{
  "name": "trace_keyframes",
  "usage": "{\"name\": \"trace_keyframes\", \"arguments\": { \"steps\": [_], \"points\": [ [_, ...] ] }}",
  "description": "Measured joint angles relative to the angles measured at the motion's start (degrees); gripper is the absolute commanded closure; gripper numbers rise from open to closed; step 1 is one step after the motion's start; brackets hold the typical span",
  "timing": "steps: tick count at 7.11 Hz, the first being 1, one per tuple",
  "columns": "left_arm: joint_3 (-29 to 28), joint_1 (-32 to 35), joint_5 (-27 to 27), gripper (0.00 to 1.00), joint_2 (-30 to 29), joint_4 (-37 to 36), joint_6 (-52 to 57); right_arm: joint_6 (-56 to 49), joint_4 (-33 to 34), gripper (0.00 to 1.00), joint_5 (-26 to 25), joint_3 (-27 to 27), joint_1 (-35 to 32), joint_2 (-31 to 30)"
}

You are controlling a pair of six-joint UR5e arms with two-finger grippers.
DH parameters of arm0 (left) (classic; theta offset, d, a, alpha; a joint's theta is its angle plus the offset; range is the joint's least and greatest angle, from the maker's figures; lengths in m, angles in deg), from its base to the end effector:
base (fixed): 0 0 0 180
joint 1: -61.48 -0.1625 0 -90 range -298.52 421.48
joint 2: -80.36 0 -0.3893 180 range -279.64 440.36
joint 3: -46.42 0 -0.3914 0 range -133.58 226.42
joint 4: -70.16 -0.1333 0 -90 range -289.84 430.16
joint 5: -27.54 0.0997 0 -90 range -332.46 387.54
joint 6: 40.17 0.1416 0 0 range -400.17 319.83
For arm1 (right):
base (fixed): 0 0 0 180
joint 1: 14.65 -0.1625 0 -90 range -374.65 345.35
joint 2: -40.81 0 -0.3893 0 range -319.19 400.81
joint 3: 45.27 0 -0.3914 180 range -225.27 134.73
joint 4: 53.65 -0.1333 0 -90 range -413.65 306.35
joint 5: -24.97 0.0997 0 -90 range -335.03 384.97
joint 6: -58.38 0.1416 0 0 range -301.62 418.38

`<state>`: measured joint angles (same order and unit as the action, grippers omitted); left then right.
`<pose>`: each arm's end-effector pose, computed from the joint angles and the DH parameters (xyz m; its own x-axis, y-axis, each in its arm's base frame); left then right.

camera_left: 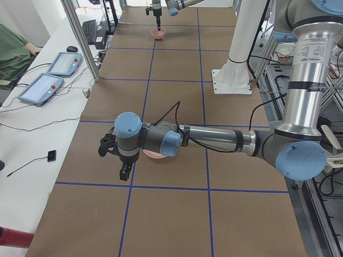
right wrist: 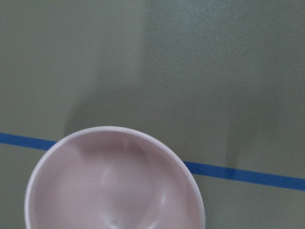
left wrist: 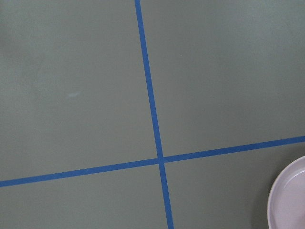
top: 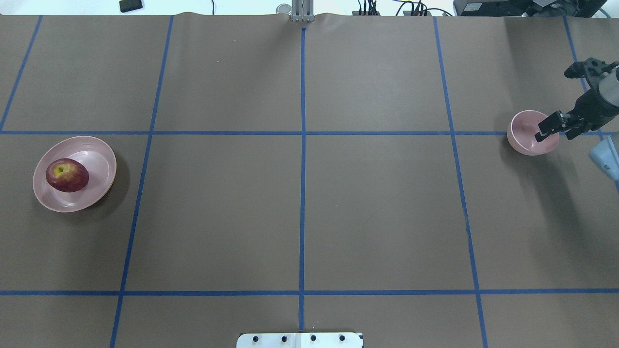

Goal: Move apple from plate to bowl
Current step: 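Reach the right gripper down and grasp the rim of the pink bowl, then slide the bowl toward center with right gripper while left arm reaches apple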

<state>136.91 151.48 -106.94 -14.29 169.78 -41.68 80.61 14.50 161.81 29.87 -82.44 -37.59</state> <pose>-0.0341 -0.5435 0.5877 0.7132 0.1530 -0.6840 0.0188 0.9714 0.2368 -0.1969 -0.5617 0.6261 0.6404 -0.1067 0.7606 0.1253 0.9915 0.0335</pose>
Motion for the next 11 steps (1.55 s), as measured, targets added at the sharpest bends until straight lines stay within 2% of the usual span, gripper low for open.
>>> {"name": "trace_keyframes", "arguments": {
  "steps": [5,8,11],
  "points": [
    [0.0,0.0,0.0,0.02,0.0,0.0,0.0,2.9,-0.3,1.00,0.9,0.7,-0.2,1.2],
    [-0.2,0.0,0.1,0.02,0.0,-0.1,0.1,10.0,-0.2,1.00,5.6,4.2,-1.1,4.1],
    [0.3,-2.4,0.0,0.02,-0.6,-0.3,-2.5,23.2,0.2,1.00,6.0,8.7,2.8,10.3]
  ]
}}
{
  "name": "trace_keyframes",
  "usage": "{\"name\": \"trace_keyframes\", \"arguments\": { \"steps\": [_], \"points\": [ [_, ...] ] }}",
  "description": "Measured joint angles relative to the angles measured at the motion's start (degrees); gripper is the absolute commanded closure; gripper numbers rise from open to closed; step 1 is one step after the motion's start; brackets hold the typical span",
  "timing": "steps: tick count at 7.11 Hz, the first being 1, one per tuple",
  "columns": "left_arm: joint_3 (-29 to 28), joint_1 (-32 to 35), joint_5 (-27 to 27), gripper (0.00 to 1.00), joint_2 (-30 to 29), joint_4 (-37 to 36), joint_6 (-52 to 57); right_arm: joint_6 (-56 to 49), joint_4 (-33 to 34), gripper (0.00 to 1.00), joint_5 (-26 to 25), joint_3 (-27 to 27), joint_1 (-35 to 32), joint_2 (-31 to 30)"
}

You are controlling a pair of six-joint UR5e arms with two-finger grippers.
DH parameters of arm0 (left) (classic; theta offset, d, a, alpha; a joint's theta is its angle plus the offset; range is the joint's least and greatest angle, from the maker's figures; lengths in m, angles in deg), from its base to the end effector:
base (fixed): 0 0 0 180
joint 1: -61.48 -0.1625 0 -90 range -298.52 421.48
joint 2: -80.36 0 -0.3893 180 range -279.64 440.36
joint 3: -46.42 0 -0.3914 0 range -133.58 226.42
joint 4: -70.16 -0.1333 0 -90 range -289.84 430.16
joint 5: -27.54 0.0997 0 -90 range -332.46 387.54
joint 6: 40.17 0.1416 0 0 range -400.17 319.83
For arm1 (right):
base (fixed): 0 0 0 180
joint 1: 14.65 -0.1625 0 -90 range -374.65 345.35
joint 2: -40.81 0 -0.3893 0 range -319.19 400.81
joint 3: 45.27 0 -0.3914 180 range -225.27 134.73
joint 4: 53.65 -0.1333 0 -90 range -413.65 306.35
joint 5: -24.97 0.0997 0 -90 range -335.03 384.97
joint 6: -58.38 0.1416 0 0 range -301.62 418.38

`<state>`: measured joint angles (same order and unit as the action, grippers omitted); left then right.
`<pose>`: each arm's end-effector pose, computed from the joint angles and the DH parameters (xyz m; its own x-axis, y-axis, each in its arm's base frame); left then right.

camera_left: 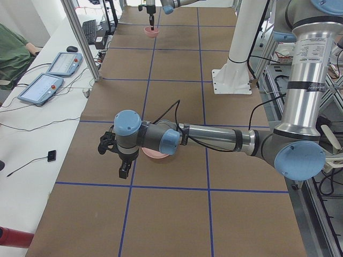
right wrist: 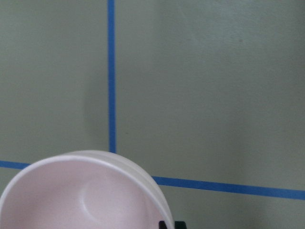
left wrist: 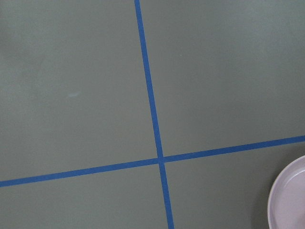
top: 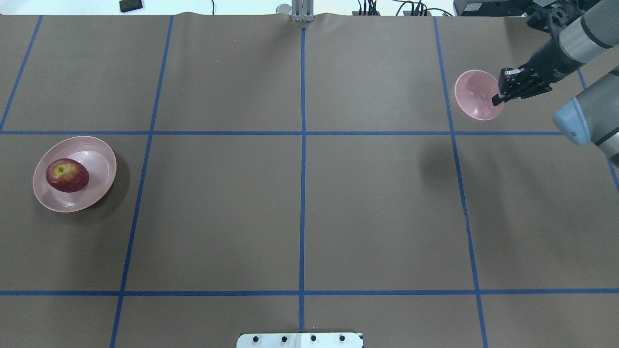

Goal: Move apple from plate to bowl
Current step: 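Slide the bowl toward center with right gripper while left arm reaches apple, then close left gripper on red apple while right gripper drags bowl to center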

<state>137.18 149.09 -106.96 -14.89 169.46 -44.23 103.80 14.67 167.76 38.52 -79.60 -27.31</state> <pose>-0.0112 -0.5486 0.5803 0.7060 0.1459 -0.6930 0.0098 0.9765 0.2155 -0.2579 -0.6004 0.4256 0.4807 0.0260 0.8765 -0.0083 0.9997 -0.0251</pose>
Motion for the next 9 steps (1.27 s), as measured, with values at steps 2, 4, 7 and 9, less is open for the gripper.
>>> {"name": "trace_keyframes", "arguments": {
  "steps": [2,4,7,9],
  "points": [
    [1.8,-5.6,0.1,0.02,-0.9,0.1,-10.9,9.7,0.1,1.00,-3.5,0.8,5.4,5.4],
    [3.7,-11.5,0.4,0.02,-1.9,0.1,-22.0,17.7,1.5,1.00,-7.0,2.1,9.7,9.6],
    [7.8,-20.8,1.0,0.02,-2.0,0.2,-36.6,20.7,11.9,1.00,-11.3,6.5,13.7,14.8],
    [8.5,-25.3,4.1,0.02,-1.2,0.5,-39.3,22.2,13.4,1.00,-12.5,7.1,15.2,16.2]
  ]
}}
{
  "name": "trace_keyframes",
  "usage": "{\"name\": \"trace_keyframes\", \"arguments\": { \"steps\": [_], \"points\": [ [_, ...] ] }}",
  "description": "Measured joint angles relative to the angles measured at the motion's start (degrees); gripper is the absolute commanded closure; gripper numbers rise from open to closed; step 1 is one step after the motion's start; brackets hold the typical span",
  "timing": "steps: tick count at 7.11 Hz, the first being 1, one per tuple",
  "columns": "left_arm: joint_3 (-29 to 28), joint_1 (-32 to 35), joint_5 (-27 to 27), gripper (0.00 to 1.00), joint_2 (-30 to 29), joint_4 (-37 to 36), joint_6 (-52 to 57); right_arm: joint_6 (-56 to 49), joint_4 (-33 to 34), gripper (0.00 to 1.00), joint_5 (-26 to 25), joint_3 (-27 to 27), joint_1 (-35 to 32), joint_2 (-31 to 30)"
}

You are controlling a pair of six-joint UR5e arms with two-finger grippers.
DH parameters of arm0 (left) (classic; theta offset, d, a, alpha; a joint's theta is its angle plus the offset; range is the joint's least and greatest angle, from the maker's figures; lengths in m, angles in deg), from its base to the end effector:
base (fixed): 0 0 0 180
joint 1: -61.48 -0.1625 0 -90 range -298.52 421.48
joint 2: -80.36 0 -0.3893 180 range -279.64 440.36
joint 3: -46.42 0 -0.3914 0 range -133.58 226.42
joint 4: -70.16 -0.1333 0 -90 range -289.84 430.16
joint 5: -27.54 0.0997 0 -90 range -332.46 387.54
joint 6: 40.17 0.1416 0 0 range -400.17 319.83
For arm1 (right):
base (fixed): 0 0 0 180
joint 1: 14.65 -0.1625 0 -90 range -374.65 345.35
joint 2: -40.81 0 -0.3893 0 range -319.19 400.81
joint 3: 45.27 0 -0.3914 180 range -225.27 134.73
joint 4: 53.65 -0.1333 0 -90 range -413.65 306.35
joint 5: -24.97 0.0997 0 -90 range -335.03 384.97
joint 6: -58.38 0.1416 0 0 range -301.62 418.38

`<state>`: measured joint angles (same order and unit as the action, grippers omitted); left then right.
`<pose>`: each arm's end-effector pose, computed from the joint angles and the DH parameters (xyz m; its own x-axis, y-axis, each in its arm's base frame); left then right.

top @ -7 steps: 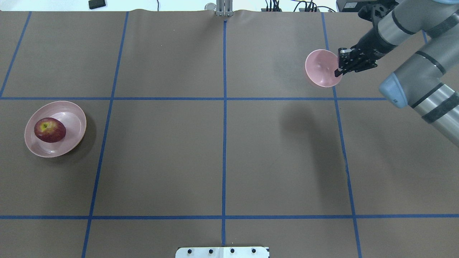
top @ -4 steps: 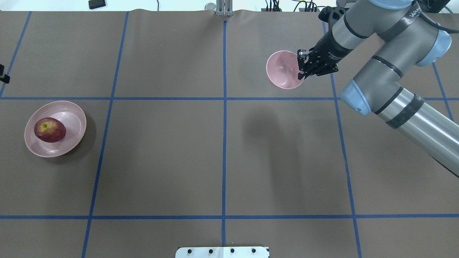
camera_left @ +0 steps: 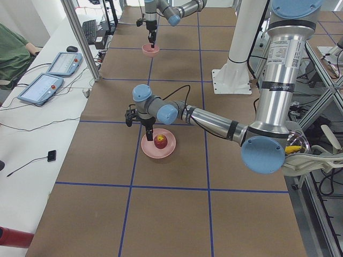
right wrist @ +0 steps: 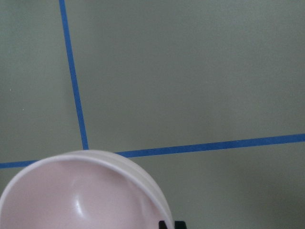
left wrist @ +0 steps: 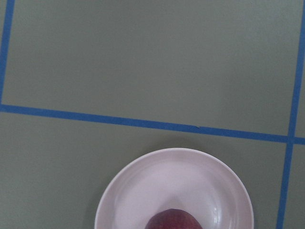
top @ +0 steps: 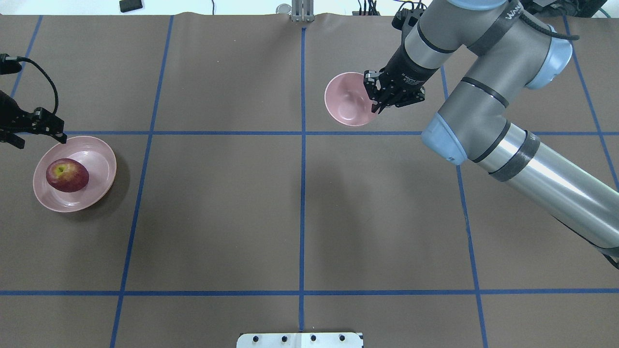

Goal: Move apple from plate to bowl
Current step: 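Close left gripper on red apple while right gripper drags bowl to center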

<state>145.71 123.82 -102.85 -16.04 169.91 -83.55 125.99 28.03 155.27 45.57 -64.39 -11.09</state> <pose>0.2216 -0.5123 0.4981 0.6843 -0.1132 -0.7203 0.0699 0.9935 -0.0897 -0.4151 -0.5547 0.2229 0.5103 0.1530 0.8463 -0.0872 0.9882 -0.1261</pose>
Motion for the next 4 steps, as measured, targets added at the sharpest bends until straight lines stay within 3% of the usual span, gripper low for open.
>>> {"name": "trace_keyframes", "arguments": {
  "steps": [4],
  "points": [
    [-0.7,-5.6,3.1,0.02,0.5,0.1,-1.2,1.2,0.1,1.00,-0.6,0.4,1.0,1.0]
  ]
}}
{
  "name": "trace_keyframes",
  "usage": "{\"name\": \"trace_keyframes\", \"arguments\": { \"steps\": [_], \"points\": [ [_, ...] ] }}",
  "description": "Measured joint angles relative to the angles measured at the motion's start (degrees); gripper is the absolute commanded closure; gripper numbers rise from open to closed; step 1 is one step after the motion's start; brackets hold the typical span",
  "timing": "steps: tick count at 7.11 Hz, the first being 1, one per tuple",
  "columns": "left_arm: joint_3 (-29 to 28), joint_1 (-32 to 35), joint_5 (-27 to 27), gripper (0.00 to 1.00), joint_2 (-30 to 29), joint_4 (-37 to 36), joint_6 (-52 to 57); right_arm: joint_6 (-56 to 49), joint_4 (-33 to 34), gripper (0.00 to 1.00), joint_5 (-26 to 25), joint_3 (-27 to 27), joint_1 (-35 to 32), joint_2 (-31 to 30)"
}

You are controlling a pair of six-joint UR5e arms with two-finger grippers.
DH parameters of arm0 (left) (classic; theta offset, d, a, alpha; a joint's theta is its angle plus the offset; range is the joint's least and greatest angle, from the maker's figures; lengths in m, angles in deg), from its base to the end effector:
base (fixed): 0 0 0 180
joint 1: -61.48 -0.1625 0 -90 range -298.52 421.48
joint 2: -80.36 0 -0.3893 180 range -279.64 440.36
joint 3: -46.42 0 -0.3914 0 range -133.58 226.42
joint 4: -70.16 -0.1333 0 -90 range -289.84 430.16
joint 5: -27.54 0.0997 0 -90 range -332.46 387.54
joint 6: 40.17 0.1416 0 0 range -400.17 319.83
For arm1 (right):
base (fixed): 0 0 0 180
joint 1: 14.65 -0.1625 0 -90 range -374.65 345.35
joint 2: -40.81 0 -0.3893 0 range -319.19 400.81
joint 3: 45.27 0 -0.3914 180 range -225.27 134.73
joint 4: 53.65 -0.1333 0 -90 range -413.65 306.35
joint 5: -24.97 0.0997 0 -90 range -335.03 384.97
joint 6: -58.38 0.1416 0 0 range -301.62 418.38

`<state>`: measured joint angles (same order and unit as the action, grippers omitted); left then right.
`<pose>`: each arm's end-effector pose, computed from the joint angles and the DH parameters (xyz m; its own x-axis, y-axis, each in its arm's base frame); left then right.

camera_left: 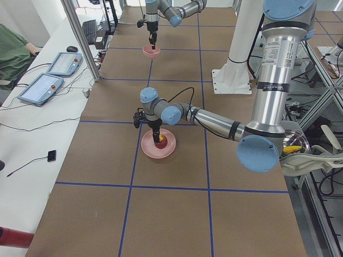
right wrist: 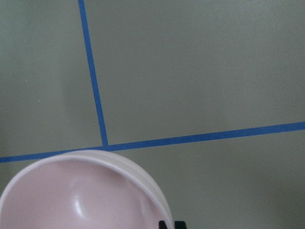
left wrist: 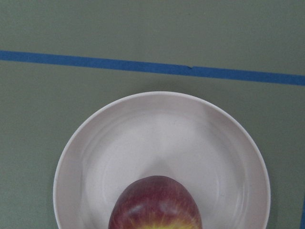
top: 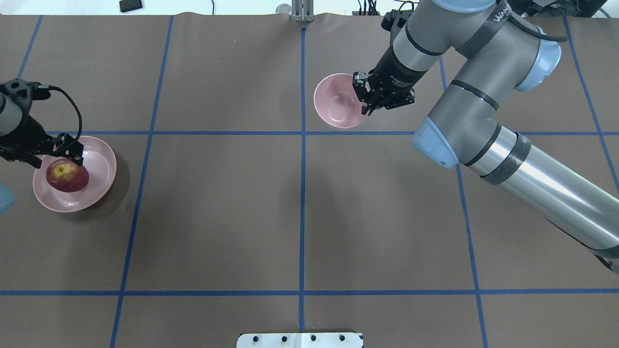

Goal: Move apple from plate to bowl
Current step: 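Close left gripper on red apple while right gripper drags bowl to center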

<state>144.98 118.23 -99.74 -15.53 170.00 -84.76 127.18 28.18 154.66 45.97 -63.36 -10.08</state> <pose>0.2652 -0.4912 0.5138 0.7274 -0.0760 -0.6820 0.0153 0.9954 -0.0946 -0.4241 -0.5479 0.2086 0.5024 0.1504 0.8515 -0.0867 0.9886 -0.1235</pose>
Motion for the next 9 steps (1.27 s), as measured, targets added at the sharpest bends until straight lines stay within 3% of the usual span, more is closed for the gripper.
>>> {"name": "trace_keyframes", "arguments": {
  "steps": [7,8,9],
  "points": [
    [-6.5,-1.3,-0.1,0.02,-0.5,6.6,-0.3,0.0,0.1,1.00,-2.8,0.0,3.3,0.3],
    [-6.5,-1.6,-0.3,0.12,-0.5,6.7,-0.4,-0.1,0.2,1.00,-4.0,-0.2,4.5,0.0],
    [-6.3,-1.8,-0.4,0.63,-0.5,6.7,-0.5,-0.1,0.3,1.00,-5.4,-0.6,6.2,-0.1]
  ]
}}
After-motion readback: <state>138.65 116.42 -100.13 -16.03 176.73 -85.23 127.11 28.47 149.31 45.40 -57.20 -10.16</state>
